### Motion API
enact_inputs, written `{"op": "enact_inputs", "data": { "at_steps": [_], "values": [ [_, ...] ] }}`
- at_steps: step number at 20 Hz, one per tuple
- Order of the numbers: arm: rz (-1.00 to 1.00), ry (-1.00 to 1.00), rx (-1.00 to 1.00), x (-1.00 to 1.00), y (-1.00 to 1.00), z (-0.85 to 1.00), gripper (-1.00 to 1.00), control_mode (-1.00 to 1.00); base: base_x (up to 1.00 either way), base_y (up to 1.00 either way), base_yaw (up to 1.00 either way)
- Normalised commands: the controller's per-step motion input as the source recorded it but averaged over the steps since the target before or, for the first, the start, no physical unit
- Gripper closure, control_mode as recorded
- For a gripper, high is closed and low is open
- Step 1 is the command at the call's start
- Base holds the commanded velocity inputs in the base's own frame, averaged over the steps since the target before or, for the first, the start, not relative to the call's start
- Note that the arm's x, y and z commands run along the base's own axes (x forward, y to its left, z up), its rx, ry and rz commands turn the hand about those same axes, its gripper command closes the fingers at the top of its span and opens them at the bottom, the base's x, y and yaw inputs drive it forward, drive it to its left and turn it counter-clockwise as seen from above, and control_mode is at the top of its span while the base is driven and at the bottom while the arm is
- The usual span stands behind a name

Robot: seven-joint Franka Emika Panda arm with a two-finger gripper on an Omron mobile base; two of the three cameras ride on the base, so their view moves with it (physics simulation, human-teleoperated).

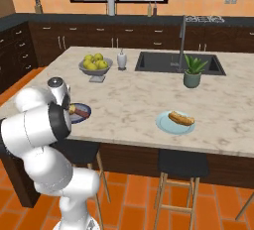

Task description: Place one bun and one sausage from the bowl on each plate.

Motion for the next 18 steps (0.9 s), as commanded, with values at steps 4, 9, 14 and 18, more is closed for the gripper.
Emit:
{"op": "enact_inputs", "data": {
  "at_steps": [4,9,14,18],
  "values": [
    [0.00,0.18,-0.03,0.61,0.41,-0.04,1.00,-1.00,0.00,0.00,0.00],
    [0.00,0.27,-0.07,0.58,0.14,-0.26,1.00,-1.00,0.00,0.00,0.00],
    [0.00,0.02,0.00,0.05,0.00,-0.11,-1.00,-1.00,0.00,0.00,0.00],
    [0.00,0.00,0.00,0.00,-0.02,-0.26,-1.00,-1.00,0.00,0.00,0.00]
  ]
}}
